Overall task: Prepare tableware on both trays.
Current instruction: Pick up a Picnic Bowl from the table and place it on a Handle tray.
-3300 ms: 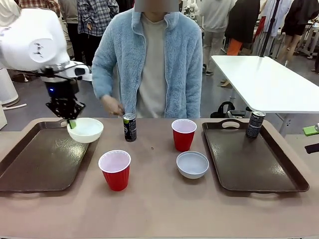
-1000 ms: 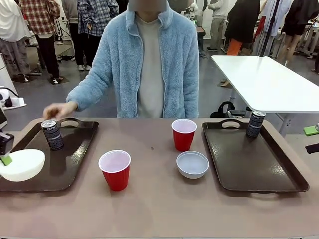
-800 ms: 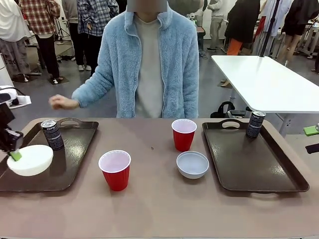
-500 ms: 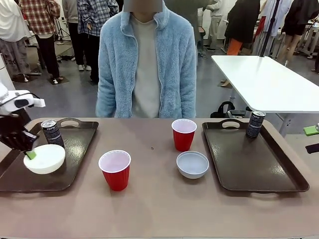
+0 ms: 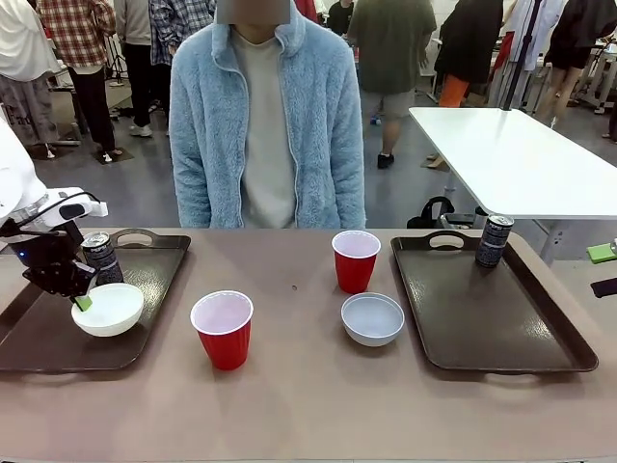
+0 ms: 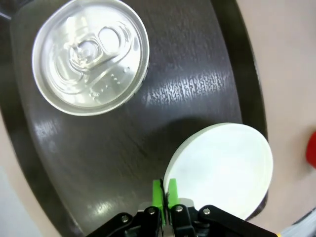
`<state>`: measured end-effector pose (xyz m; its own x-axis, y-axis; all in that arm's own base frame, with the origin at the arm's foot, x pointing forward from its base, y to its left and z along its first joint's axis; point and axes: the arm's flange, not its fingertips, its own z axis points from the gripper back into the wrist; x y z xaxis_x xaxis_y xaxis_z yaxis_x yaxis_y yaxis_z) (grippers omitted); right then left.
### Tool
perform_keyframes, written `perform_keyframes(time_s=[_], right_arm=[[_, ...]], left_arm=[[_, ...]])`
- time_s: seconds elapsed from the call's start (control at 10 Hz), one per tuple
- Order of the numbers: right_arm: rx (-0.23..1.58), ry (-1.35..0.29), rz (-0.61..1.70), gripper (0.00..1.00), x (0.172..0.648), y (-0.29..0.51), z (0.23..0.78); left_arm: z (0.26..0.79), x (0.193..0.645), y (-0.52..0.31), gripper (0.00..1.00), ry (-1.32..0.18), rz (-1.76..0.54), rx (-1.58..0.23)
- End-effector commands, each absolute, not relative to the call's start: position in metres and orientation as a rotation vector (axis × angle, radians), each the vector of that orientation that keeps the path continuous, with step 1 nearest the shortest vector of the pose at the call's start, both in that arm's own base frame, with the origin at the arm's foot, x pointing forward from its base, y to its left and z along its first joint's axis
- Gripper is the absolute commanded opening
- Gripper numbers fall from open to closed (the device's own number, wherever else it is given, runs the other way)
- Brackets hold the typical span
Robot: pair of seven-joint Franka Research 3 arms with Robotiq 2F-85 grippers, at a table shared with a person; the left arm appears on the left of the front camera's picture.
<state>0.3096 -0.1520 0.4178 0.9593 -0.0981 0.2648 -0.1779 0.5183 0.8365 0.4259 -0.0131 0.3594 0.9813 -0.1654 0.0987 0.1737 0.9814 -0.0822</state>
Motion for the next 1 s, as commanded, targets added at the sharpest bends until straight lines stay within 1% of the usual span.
perform_keyframes(time_s=[0.0,0.1,0.2,0.4,0.5,0.6,0.7,0.8,0.9], right_arm=[[1.044,-0.306,0.056,1.00,0.310,-0.151,0.418],[1.044,-0.306,0.056,1.00,0.310,-0.151,0.418],[1.044,-0.306,0.056,1.00,0.310,-0.151,0.418],[1.044,-0.306,0.056,1.00,0.310,-0.151,0.418],[1.044,-0.306,0.056,1.00,0.310,-0.151,0.418],[1.044,-0.306,0.056,1.00,0.310,-0.151,0.418],[1.044,-0.306,0.056,1.00,0.310,-0.151,0.418],[1.044,-0.306,0.056,1.00,0.310,-0.151,0.418],[1.044,-0.306,0.056,1.00,0.310,-0.151,0.418]], left_arm=[[0.360,0.431,-0.012,0.59,-0.088,-0.164,-0.114],[0.361,0.430,-0.013,0.64,-0.080,-0.163,-0.111],[0.362,0.430,-0.013,1.00,-0.072,-0.163,-0.108],[0.365,0.431,-0.012,1.00,-0.035,-0.178,-0.106],[0.369,0.431,-0.011,0.85,-0.026,-0.175,-0.107],[0.376,0.432,-0.011,0.54,-0.017,-0.174,-0.115],[0.386,0.432,-0.010,1.00,-0.011,-0.171,-0.114],[0.396,0.433,-0.009,0.74,-0.010,-0.164,-0.111],[0.408,0.435,-0.008,1.00,-0.003,-0.159,-0.116]])
